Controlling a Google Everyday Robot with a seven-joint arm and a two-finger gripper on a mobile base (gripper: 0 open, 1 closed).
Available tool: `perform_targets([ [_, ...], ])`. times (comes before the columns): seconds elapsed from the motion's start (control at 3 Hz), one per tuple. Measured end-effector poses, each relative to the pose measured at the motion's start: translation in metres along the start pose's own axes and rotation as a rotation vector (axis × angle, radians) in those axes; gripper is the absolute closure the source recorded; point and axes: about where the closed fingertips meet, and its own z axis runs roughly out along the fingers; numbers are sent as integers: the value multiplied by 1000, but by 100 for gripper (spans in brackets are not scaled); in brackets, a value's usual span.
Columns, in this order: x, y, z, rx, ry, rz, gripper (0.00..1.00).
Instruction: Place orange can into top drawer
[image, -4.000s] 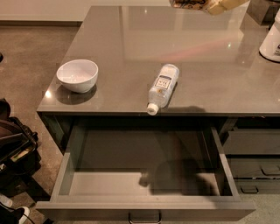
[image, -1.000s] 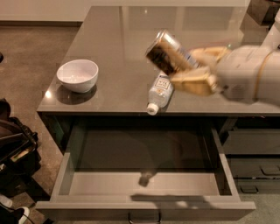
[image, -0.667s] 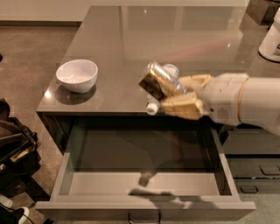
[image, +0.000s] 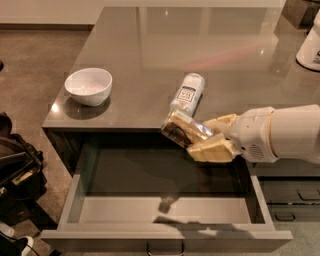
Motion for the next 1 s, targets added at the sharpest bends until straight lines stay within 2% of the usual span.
perform_targets([
  [0.33,23,6,13,-10,78,17,100],
  [0.67,24,7,14,-10,83,18,100],
  [1.0,59,16,48,-76,66,147,100],
])
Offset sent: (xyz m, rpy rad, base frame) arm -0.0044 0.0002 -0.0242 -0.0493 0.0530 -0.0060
